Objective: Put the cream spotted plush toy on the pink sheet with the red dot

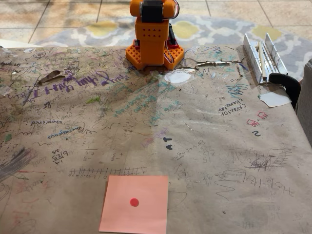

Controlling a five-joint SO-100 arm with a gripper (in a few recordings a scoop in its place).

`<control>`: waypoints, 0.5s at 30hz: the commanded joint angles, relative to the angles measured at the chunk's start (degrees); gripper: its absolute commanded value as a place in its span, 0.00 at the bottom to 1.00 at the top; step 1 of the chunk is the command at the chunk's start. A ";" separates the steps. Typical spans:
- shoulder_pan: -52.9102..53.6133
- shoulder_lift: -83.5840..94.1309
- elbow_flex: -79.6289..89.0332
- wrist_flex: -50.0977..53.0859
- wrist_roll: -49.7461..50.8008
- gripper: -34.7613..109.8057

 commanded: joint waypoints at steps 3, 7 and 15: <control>0.88 4.48 13.27 13.01 2.64 0.49; 1.32 4.48 13.27 7.03 3.60 0.49; 2.29 4.57 13.27 5.27 4.22 0.48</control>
